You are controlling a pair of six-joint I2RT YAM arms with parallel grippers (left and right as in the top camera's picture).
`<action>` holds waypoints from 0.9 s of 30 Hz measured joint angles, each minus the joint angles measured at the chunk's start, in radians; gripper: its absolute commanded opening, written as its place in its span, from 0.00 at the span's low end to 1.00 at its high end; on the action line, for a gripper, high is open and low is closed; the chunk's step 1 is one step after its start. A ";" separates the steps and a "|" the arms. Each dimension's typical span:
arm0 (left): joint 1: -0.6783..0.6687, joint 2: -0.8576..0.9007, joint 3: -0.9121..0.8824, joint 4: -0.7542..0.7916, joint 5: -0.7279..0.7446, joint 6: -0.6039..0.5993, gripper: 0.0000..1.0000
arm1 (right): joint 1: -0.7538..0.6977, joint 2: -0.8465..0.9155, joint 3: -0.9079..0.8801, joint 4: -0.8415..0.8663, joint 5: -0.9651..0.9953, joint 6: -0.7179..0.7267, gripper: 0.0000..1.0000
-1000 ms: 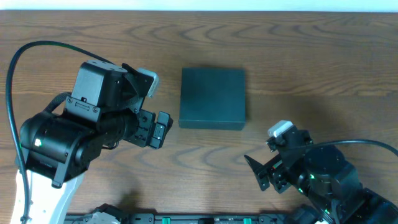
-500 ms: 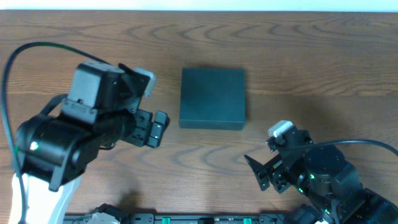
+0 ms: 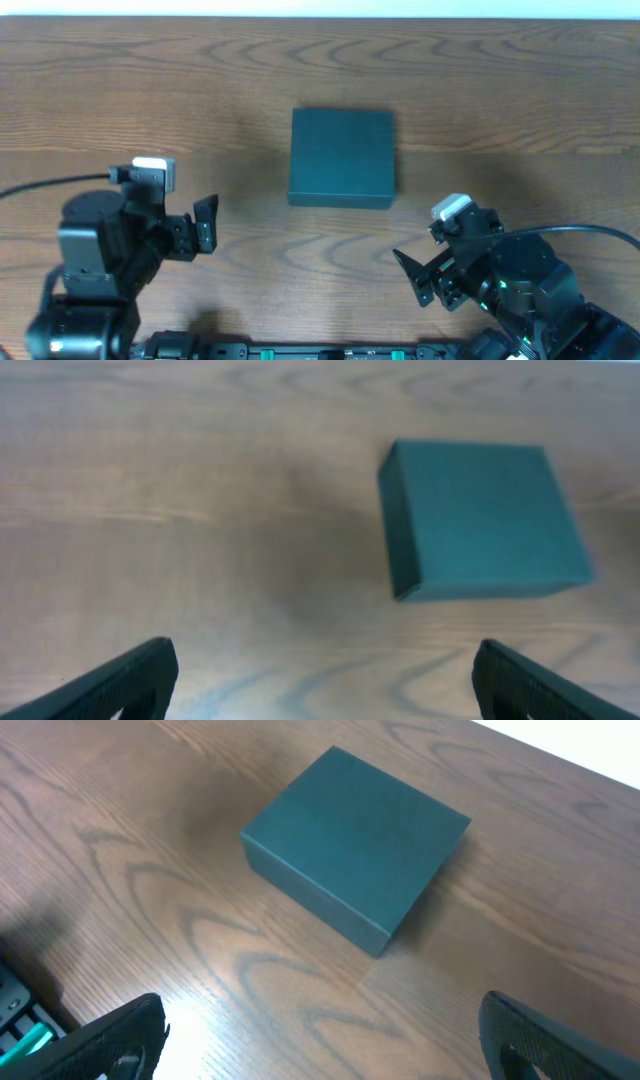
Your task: Pack container
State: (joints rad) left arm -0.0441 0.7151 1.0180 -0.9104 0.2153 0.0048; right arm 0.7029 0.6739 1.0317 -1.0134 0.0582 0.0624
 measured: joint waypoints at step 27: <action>0.024 -0.673 -0.858 0.360 -0.012 -0.158 0.95 | 0.000 0.000 0.002 0.000 0.000 0.000 0.99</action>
State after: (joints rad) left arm -0.0204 0.0418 0.1604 -0.5507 0.2035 -0.1535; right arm 0.7029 0.6739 1.0332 -1.0138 0.0586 0.0624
